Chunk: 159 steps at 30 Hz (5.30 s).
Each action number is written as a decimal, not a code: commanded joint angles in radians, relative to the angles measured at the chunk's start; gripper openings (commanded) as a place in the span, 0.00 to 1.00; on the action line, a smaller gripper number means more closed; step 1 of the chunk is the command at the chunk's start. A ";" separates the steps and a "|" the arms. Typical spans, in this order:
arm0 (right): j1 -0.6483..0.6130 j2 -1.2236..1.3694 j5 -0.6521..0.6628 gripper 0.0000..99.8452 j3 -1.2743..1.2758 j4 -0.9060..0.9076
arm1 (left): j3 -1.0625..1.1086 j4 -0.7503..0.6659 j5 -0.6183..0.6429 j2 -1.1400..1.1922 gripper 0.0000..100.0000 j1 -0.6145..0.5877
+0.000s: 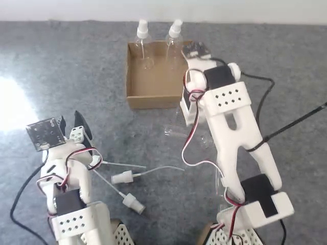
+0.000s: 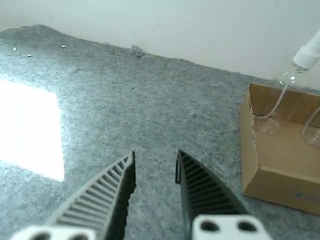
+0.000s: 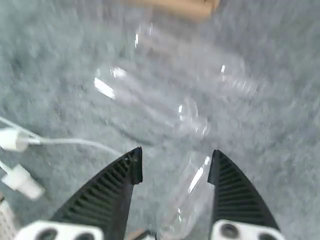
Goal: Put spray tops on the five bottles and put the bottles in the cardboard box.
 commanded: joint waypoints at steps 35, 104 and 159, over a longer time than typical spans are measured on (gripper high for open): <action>-0.114 -0.122 -0.689 0.15 0.292 -0.472 | -0.007 -0.029 -0.006 -0.005 0.12 -0.005; -0.211 -0.033 -0.743 0.30 0.285 -0.280 | -0.005 -0.025 -0.060 -0.005 0.12 0.000; -0.079 0.277 -0.827 0.12 0.282 -0.268 | 0.004 -0.029 -0.061 -0.005 0.12 0.002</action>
